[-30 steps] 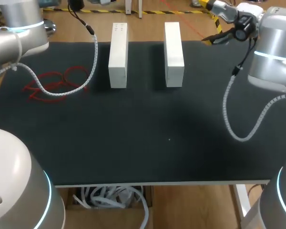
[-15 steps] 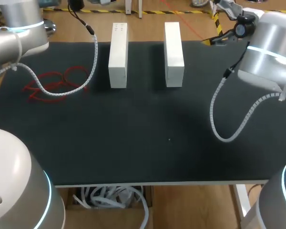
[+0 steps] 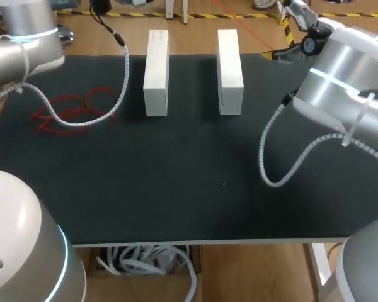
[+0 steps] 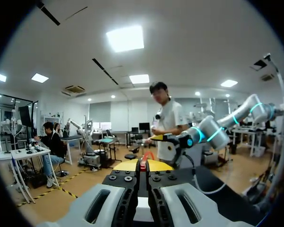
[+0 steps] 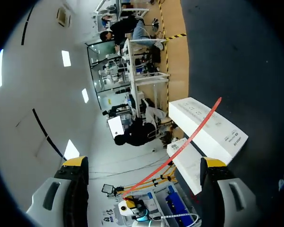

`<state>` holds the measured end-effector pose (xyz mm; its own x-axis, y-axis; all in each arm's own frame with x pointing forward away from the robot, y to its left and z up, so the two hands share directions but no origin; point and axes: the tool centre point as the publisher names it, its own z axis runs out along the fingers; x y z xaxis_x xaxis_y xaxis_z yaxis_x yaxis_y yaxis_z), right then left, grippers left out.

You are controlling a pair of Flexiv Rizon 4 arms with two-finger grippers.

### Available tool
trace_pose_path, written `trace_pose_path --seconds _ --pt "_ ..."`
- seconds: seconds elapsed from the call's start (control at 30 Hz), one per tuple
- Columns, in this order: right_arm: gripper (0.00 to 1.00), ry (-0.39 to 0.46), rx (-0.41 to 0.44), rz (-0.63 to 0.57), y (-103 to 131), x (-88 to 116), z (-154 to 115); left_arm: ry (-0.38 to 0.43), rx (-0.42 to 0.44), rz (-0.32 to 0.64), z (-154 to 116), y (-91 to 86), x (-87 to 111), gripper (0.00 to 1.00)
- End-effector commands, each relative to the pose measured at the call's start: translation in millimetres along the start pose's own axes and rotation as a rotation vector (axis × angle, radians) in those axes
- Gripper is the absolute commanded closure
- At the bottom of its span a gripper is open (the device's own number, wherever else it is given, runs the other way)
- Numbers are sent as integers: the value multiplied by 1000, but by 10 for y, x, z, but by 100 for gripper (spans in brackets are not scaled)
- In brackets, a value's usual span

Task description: Grab the tape and strap the tape.

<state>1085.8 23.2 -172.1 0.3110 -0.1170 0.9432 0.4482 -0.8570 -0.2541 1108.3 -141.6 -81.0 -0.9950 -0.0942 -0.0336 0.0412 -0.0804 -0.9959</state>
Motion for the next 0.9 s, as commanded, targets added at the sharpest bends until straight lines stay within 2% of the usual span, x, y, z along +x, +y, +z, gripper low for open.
trace_pose_path --seconds 0.03,0.2,0.37,0.9 --pt "0 125 -272 -15 2 -21 78 -3 1 0 1 3 12 100" --pt "0 147 -315 -30 125 68 101 -3 1 0 1 3 12 100" --pt "0 133 -336 -42 193 31 129 -3 1 0 1 3 12 100" --pt "0 128 -299 -3 160 -42 177 -3 1 0 1 3 12 100"
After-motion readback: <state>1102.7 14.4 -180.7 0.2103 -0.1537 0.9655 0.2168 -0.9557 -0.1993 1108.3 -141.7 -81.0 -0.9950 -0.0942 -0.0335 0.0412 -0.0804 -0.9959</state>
